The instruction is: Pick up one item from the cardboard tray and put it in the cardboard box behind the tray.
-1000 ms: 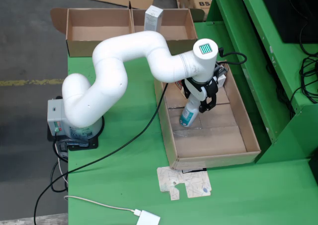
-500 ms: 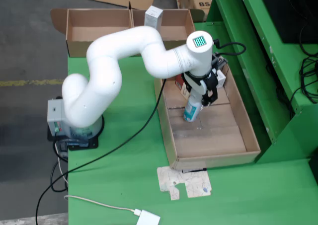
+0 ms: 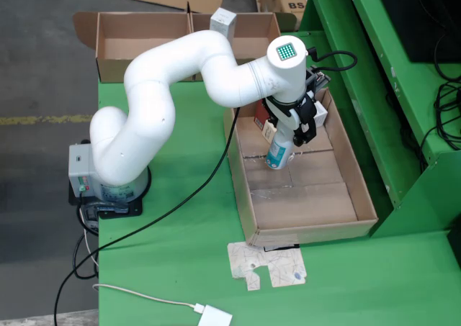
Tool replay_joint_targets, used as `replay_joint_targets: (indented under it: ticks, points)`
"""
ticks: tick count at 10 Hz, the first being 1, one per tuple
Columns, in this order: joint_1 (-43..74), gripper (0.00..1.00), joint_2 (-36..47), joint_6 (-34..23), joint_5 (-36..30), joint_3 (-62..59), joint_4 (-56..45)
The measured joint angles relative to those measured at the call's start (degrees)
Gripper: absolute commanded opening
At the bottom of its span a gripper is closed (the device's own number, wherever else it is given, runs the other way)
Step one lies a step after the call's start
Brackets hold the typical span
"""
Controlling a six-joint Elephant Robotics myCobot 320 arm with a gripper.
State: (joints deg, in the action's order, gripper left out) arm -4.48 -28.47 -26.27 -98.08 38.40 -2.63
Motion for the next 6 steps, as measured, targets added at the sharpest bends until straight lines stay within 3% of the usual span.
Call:
replay_joint_targets:
  ticks: [4,6]
  points:
    - [-0.7,0.00,-4.5,1.1,0.8,-11.1,-8.0]
    - [-2.6,0.00,-9.2,2.7,4.5,-16.5,-5.6]
